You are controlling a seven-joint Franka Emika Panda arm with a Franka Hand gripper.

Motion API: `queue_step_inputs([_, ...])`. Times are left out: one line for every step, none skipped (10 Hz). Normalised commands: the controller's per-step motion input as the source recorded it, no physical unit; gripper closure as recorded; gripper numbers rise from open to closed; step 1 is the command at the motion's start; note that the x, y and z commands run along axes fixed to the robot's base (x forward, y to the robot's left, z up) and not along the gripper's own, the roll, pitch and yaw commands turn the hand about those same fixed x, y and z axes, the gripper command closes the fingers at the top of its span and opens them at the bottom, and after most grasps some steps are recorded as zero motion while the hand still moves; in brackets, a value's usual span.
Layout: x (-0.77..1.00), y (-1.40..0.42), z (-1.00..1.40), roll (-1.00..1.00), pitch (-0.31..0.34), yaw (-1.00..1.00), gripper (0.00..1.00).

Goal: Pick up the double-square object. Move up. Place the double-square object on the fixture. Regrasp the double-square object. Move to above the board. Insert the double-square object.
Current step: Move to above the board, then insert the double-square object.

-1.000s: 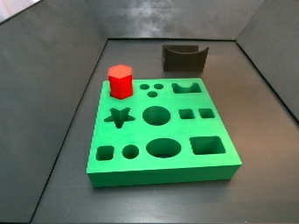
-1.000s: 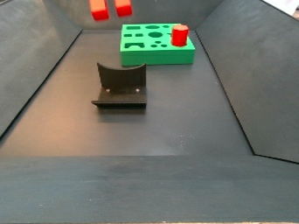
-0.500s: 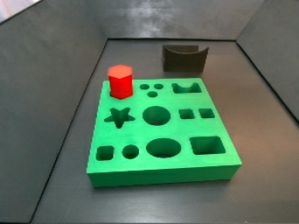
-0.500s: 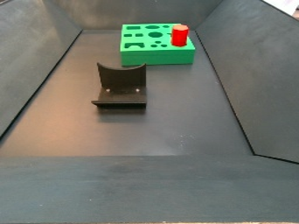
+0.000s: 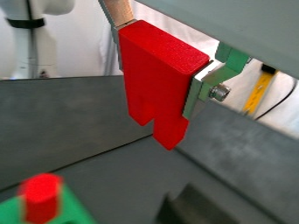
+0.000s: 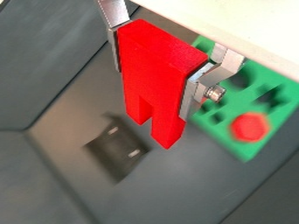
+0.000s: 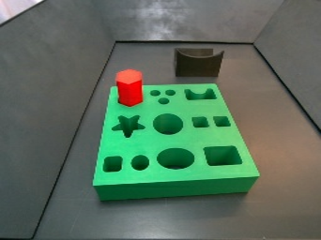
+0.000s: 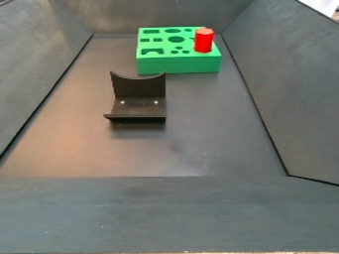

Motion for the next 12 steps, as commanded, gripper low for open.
queue_step_inputs([-0.86,-1.00,0.16,-1.00,-0.282,-0.07,1.00])
queue_step_inputs([-0.80,-0.84,0.15,-1.00,-0.302,-0.08,1.00])
queue_step_inputs([-0.51,-0.38,0.08,-1.00,-0.337,-0.09,1.00])
queue_step_inputs([-0.33,-0.14,0.04,-1.00,-0.350,-0.09,1.00])
queue_step_inputs([-0.22,-0.01,0.02,-0.98,-0.358,-0.09,1.00])
queue_step_inputs([-0.16,0.02,0.01,-0.68,-0.274,-0.06,1.00])
queue_step_inputs([-0.14,0.03,0.01,-0.46,-0.212,-0.04,1.00])
queue_step_inputs([-0.10,0.02,0.00,-0.31,-0.155,-0.03,1.00])
queue_step_inputs([0.00,0.00,0.00,0.00,0.000,0.01,1.00])
queue_step_inputs([0.17,-0.12,-0.18,0.00,-0.016,0.15,1.00])
queue_step_inputs([0.51,-0.14,-0.22,0.00,-0.017,0.33,1.00])
queue_step_inputs([0.81,-0.25,-0.19,0.00,0.000,0.40,1.00])
